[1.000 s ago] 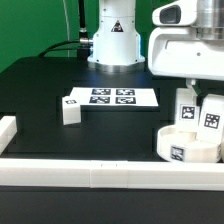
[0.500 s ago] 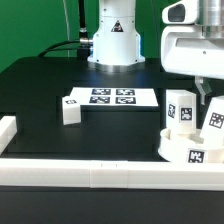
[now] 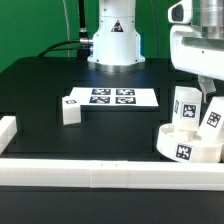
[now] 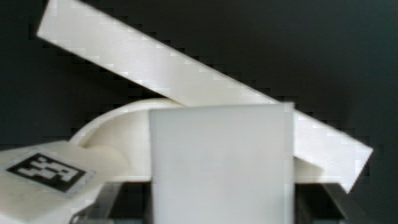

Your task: Assemble stool

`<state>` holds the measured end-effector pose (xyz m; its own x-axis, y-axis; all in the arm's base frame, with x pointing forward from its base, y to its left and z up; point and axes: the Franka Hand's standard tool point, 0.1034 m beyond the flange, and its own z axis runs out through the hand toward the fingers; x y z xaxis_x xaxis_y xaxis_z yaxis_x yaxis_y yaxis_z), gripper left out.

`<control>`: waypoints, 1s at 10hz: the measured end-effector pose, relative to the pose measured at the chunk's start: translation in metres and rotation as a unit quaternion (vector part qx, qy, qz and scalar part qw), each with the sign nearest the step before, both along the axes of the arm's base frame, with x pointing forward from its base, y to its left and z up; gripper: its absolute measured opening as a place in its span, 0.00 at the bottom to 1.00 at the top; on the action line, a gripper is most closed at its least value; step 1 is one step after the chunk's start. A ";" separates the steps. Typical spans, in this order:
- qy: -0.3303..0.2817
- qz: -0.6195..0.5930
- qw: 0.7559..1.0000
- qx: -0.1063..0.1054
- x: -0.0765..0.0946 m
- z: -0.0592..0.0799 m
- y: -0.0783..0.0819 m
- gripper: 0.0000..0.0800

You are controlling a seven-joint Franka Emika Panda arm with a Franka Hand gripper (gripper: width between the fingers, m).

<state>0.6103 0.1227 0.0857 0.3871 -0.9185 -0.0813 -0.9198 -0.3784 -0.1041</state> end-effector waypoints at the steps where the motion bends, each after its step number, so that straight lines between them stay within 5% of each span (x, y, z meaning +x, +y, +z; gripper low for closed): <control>1: 0.000 0.002 1.000 0.000 0.000 0.000 0.000 0.44; 2: 0.000 0.004 1.000 0.000 0.000 0.000 0.000 0.44; 3: -0.001 0.009 1.000 -0.001 0.000 0.000 0.000 0.65; 4: -0.003 0.022 1.000 -0.002 0.001 0.003 -0.003 0.65; 5: -0.007 0.030 1.000 -0.003 0.003 0.005 -0.006 0.78; 10: -0.013 0.080 0.997 -0.007 0.005 0.010 -0.008 0.81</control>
Offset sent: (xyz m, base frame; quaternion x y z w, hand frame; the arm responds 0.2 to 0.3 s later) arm 0.0002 -0.0076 0.0096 -0.0118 -0.0227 -0.0323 0.9992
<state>0.6148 0.1143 0.0960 0.5299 -0.8462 -0.0573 -0.8450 -0.5209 -0.1210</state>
